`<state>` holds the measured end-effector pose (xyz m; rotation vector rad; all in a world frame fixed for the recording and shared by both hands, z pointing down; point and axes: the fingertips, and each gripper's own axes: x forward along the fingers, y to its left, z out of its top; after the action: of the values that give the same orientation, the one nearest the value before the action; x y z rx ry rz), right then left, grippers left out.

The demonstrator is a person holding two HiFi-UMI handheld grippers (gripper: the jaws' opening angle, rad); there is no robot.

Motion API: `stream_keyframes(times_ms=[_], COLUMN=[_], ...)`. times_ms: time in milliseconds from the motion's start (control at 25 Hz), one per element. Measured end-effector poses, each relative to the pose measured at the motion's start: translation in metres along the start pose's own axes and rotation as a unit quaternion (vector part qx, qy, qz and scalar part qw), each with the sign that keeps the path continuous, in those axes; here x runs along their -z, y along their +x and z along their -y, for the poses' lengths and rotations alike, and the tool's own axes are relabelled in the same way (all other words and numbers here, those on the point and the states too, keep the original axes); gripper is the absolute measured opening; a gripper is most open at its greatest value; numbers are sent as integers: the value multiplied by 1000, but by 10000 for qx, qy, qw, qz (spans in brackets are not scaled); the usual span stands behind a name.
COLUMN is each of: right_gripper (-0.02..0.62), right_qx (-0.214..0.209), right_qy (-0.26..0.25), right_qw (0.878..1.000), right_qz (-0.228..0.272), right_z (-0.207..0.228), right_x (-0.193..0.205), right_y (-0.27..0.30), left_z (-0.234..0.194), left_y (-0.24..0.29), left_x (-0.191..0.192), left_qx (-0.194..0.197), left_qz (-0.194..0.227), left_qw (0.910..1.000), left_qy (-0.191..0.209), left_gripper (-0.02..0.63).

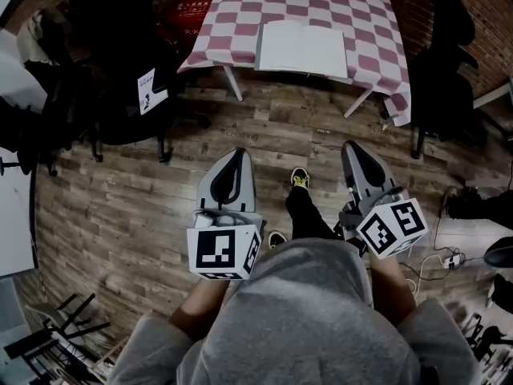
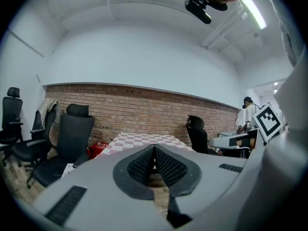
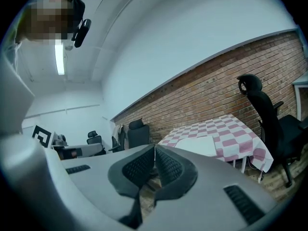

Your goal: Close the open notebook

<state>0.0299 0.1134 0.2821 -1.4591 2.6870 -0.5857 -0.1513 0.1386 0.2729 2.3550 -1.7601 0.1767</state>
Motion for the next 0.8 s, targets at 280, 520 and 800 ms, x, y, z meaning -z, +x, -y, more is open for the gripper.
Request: stream_keyframes(times_ms=[280,520,800], right_gripper=[26,26,26], right_qx=[14,-31,-88], right_qy=[60,52,116], right_qw=[9999,9997,9995], right_qz=[-138,-232,-287], right_z=[34,58,92], right_x=[-11,-24,-38], right_y=[36,68,99], left_z=[-9,-16,-16], left_y=[48,87,131], left_x=[-1,-13,-19], left_qx=[-108,-196,-267], left_qz=[-180,-253,-336], left_qw=[9997,9994,9990], left_qy=[-95,-130,-154], left_gripper=[9,9,9])
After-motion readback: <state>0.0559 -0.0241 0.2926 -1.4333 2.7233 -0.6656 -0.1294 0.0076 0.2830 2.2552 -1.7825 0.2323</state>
